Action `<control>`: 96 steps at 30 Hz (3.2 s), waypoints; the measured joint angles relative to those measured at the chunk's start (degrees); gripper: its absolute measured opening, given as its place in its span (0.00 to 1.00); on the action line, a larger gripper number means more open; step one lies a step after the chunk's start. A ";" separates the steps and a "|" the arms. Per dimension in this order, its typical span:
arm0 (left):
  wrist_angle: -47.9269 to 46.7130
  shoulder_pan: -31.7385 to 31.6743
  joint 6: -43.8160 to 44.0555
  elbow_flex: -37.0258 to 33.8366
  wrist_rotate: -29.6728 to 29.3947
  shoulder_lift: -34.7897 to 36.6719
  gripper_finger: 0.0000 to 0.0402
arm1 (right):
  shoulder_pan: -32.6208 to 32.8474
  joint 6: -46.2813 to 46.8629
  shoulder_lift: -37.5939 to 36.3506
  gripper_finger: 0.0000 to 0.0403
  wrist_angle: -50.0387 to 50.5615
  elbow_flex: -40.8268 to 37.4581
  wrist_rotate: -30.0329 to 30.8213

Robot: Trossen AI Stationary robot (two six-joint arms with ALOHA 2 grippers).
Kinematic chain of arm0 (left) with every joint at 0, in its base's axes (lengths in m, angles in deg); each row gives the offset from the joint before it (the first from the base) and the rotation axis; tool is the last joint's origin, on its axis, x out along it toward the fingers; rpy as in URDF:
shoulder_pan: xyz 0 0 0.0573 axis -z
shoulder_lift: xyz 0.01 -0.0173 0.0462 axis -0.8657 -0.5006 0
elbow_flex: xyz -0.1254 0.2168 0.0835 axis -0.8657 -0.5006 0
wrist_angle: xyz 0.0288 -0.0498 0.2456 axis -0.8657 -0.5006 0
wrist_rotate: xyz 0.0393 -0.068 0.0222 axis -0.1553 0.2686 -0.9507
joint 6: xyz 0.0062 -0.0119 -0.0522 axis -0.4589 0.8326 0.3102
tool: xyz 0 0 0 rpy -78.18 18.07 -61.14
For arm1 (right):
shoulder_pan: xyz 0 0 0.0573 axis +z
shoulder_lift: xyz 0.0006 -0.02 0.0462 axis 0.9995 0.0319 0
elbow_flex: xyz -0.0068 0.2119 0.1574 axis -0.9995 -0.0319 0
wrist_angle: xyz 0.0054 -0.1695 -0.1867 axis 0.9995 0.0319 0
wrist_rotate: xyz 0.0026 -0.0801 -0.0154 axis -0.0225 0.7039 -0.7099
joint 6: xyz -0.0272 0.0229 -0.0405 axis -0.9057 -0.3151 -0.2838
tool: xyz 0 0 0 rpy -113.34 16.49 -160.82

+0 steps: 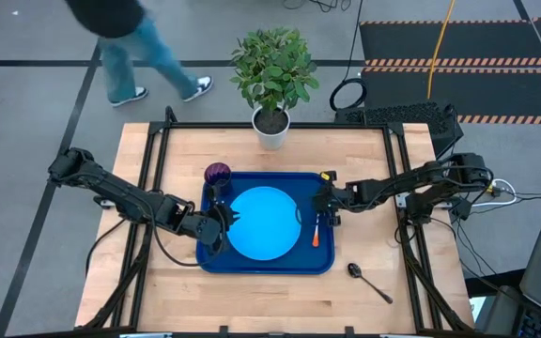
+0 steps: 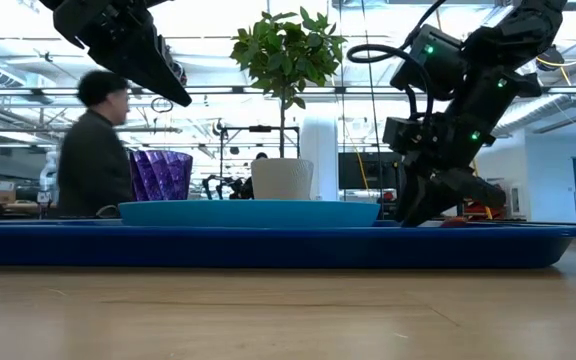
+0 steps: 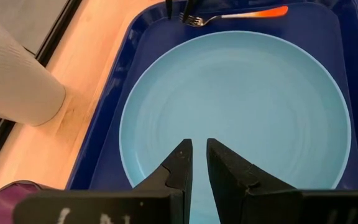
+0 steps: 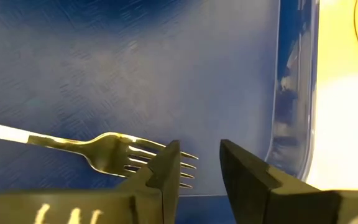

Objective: Pick and place plate/cup/fork/spoon on tray
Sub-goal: Adjust the orange fork

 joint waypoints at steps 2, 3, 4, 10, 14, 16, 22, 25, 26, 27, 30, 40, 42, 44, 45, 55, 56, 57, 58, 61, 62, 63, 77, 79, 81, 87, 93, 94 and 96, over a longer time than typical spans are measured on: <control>0.00 0.00 -0.01 0.00 0.00 0.00 0.13 | 0.00 0.01 0.00 0.26 -0.04 0.00 0.00; 0.00 0.00 0.02 0.00 0.00 0.00 0.13 | 0.00 0.00 0.00 0.26 -0.02 0.00 0.00; 0.00 0.00 0.02 0.00 0.00 0.00 0.13 | 0.00 0.00 0.00 0.26 0.00 0.00 0.00; 0.00 0.00 0.04 0.00 0.00 0.00 0.13 | -0.01 0.00 0.00 0.26 -0.04 0.00 -0.07; 0.00 0.00 0.05 0.00 0.00 0.00 0.13 | -0.01 -0.03 0.00 0.26 -0.85 0.00 -0.07; 0.00 0.00 0.04 0.00 -0.01 0.00 0.13 | 0.00 -0.35 0.00 0.26 -1.53 0.00 -0.09; -0.02 0.00 0.09 0.00 0.00 0.00 0.13 | 0.00 -0.58 0.00 0.26 -2.36 0.00 -0.11; -0.02 0.00 0.04 0.00 0.00 0.00 0.13 | -0.01 -0.47 0.00 0.26 -2.02 0.00 -0.11; -0.04 0.00 0.04 0.00 0.00 0.00 0.13 | 0.00 -0.34 0.00 0.26 -1.89 0.00 -0.11; -0.05 0.00 0.04 0.00 0.00 0.00 0.13 | 0.00 -0.17 0.00 0.26 -1.70 0.00 -0.13; -0.05 0.01 0.06 0.00 0.00 0.00 0.13 | 0.00 -0.02 0.00 0.26 -0.73 0.00 -0.13; -0.05 0.00 0.05 0.00 0.00 0.00 0.13 | 0.00 0.85 -0.02 0.26 0.53 -0.02 -0.09; -0.05 0.01 0.04 0.00 0.00 0.00 0.13 | 0.00 0.66 -0.02 0.26 0.51 -0.02 -0.09; -0.05 0.02 0.05 0.00 0.00 0.00 0.13 | -0.01 0.63 -0.02 0.26 0.51 -0.02 -0.09; -0.05 0.01 0.04 0.00 0.00 0.00 0.13 | 0.00 0.63 -0.02 0.26 0.51 -0.02 -0.09; -0.03 0.02 0.04 0.00 0.00 0.00 0.13 | -0.01 0.55 -0.02 0.26 0.48 -0.02 -0.32; -0.05 0.02 0.04 0.00 0.00 0.00 0.13 | -0.02 0.55 -0.02 0.26 0.48 -0.02 -0.94; -0.05 0.02 0.02 0.00 0.00 0.00 0.13 | -0.02 0.59 -0.02 0.26 0.46 -0.02 -1.65; -0.05 0.02 0.02 0.00 0.00 0.00 0.13 | -0.02 0.60 -0.02 0.26 0.46 -0.02 -1.84; -0.05 0.01 0.02 0.00 0.00 0.00 0.13 | -0.02 0.96 -0.02 0.26 0.44 -0.02 -2.04; -0.05 0.02 0.01 0.00 0.01 0.00 0.13 | -0.01 1.13 -0.02 0.26 0.44 -0.02 -2.00; -0.05 0.02 0.02 0.00 0.00 0.00 0.13 | -0.02 1.18 -0.02 0.26 0.44 -0.02 -1.96; -0.07 0.02 -0.02 0.00 0.00 0.00 0.13 | 0.04 1.36 -0.04 0.26 0.44 -0.02 -4.57; -0.07 0.02 0.00 0.00 0.00 0.00 0.13 | 0.29 1.33 -0.04 0.26 0.44 -0.02 -4.57; -0.07 0.02 0.02 0.00 0.00 0.00 0.13 | 0.57 1.07 -0.04 0.26 0.44 -0.02 -4.55; -0.07 0.02 0.02 0.00 0.00 0.00 0.13 | 0.83 1.01 -0.04 0.26 0.46 -0.02 -4.35; -0.07 0.02 0.07 0.00 0.00 0.00 0.13 | 0.81 0.79 -0.04 0.26 0.46 -0.02 -4.33; -0.07 0.02 0.07 0.00 0.00 0.00 0.13 | 0.82 0.42 -0.04 0.26 0.46 -0.02 -4.35; -0.07 0.02 0.07 0.00 0.00 0.00 0.13 | 0.97 -0.06 -0.04 0.26 0.46 -0.02 -4.35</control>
